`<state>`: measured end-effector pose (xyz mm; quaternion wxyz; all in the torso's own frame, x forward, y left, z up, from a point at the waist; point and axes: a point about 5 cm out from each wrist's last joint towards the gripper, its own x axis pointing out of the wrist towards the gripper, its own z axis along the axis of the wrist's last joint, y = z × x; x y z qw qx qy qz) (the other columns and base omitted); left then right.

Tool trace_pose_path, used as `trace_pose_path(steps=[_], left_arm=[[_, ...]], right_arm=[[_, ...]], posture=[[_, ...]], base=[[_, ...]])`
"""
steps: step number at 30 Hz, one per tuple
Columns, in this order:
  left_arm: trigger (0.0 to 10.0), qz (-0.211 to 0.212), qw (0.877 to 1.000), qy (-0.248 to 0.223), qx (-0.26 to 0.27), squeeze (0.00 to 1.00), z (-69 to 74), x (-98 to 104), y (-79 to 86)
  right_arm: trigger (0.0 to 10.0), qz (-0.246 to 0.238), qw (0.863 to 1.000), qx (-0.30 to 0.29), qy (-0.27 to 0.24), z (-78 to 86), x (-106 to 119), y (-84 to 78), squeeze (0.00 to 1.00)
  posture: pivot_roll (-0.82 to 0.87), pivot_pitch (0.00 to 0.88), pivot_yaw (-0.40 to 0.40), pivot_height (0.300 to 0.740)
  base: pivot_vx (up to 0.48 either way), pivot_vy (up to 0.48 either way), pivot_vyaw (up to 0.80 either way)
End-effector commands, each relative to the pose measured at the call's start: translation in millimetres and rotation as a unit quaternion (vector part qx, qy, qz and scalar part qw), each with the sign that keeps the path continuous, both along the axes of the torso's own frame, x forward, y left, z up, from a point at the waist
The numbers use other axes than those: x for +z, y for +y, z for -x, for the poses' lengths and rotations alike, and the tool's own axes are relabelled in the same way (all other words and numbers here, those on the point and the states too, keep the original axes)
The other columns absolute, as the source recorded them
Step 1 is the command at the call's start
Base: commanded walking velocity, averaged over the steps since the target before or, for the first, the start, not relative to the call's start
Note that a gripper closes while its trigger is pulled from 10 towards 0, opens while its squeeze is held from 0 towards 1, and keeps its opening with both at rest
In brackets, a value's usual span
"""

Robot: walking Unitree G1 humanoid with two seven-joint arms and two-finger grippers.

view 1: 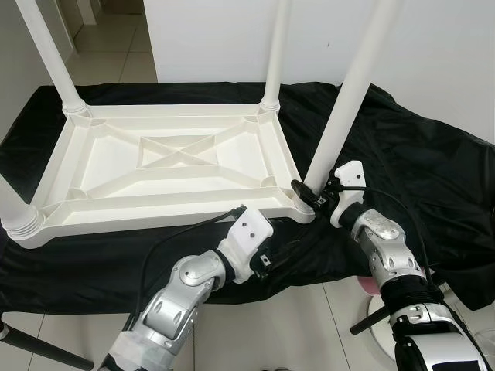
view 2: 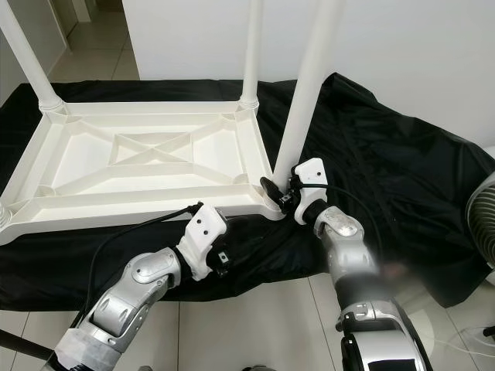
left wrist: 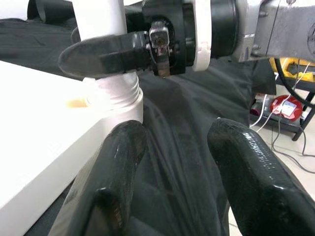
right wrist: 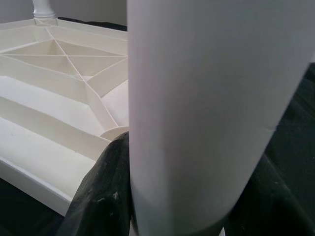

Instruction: Building children table

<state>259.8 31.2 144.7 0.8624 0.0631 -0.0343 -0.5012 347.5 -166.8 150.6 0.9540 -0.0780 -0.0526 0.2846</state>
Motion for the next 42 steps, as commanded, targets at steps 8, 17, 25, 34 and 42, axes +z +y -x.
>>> trace_pose_path(steps=[8, 17, 25, 34, 42], left_arm=[[10.0, -0.007, 1.000, 0.003, -0.010, 0.00, -0.4, -3, 1.6], [10.0, -0.012, 1.000, 0.002, -0.012, 0.00, -3.8, -3, 2.3], [10.0, -0.011, 1.000, 0.003, -0.017, 0.00, -1.8, -4, 0.3], [10.0, -0.008, 1.000, 0.008, -0.013, 0.00, 3.2, -7, 0.9], [10.0, -0.005, 1.000, 0.005, -0.007, 0.00, 0.8, -5, 0.0]], right_arm=[[10.0, 0.029, 0.998, -0.042, 0.035, 6.9, -25, 0.1, 0.00], [10.0, 0.000, 0.994, -0.102, 0.036, 14.5, -29, 3.5, 0.00], [10.0, -0.024, 0.983, -0.180, 0.036, 21.9, -33, -1.8, 0.00], [10.0, -0.075, 0.939, -0.334, 0.029, 37.1, -39, -6.0, 0.00], [10.0, -0.090, 0.907, -0.412, 0.020, 47.7, -41, 2.5, 0.00]], posture=[[-0.05, 0.053, -0.045, 0.740], [-0.06, 0.052, -0.048, 0.740], [-0.07, 0.055, -0.054, 0.740], [-0.06, 0.067, -0.070, 0.740], [-0.06, 0.067, -0.064, 0.740]], base=[[0.000, 0.000, 0.00], [0.000, 0.000, 0.00], [0.000, 0.000, 0.00], [0.000, 0.000, 0.00], [0.000, 0.000, 0.00]])
